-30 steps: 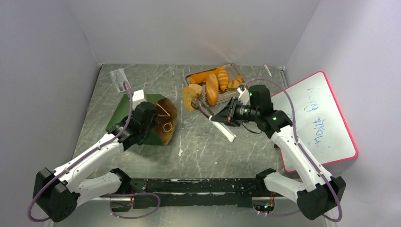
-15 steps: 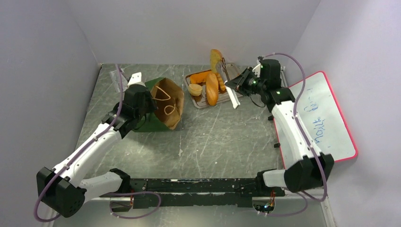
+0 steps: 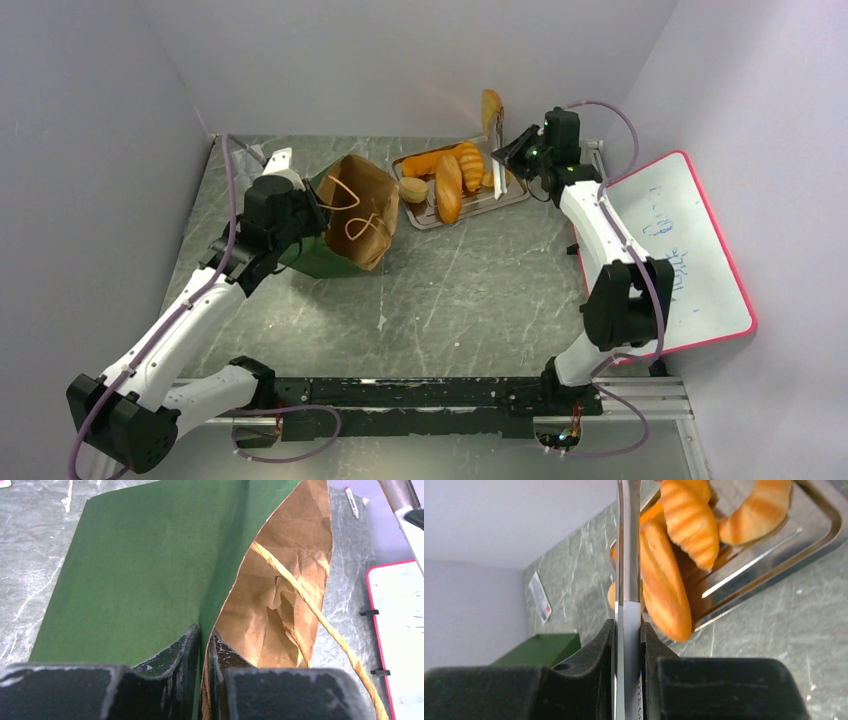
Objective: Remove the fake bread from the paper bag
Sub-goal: Place the fake bread in the container, then place the clamp at the center of the board.
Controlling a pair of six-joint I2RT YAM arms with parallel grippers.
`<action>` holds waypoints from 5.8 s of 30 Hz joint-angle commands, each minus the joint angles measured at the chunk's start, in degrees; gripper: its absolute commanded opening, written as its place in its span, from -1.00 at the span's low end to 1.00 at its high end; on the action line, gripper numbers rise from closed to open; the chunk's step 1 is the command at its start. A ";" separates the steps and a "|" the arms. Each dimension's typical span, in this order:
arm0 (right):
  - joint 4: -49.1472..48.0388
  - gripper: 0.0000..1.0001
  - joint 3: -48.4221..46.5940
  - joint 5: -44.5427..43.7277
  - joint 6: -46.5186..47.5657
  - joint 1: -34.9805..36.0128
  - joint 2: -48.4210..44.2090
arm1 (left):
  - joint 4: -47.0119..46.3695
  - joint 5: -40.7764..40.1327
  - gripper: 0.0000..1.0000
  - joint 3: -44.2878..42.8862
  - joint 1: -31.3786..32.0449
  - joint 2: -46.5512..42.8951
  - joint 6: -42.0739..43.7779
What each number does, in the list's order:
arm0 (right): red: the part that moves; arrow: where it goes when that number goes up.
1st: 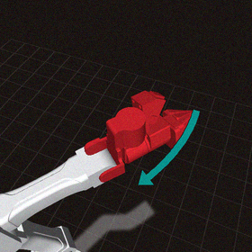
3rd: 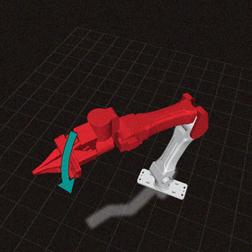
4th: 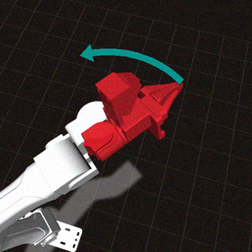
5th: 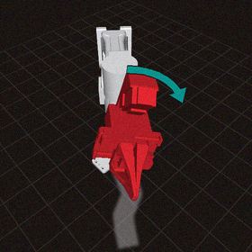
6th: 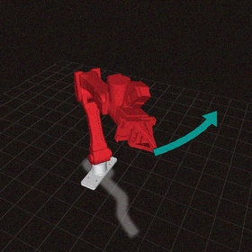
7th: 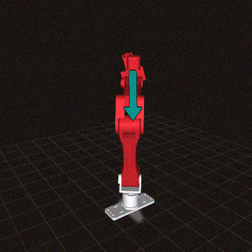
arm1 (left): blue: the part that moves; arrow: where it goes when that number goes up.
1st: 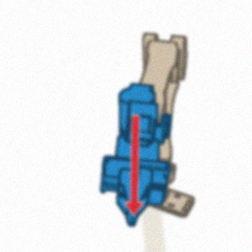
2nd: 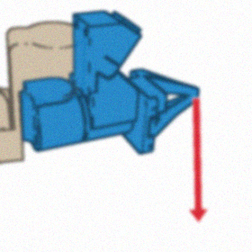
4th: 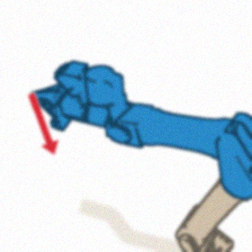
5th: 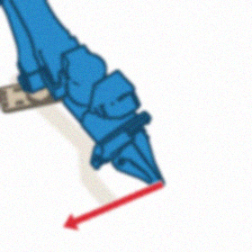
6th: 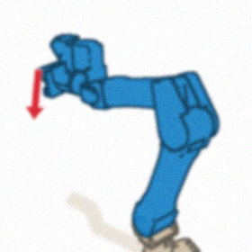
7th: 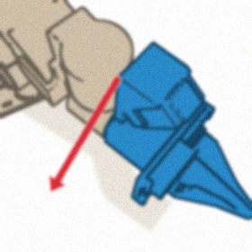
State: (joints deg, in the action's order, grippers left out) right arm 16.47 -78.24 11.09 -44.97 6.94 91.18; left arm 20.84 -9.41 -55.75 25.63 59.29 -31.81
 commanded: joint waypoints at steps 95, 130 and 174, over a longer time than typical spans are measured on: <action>-13.52 -0.34 16.68 18.88 -14.76 -9.33 2.91 | -20.84 34.89 -0.86 10.16 -4.67 0.03 3.54; -0.72 -0.42 39.07 -9.81 3.62 3.92 -16.94 | -13.26 17.71 -0.86 1.04 -4.73 -4.88 -27.40; 9.79 0.18 29.11 -24.08 7.68 10.71 -19.36 | -25.68 24.73 -0.86 15.36 -16.49 -7.60 -48.57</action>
State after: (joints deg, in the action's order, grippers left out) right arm 23.83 -45.23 -9.41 -38.24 15.38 73.56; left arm -0.43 10.81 -41.50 11.27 51.64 -77.62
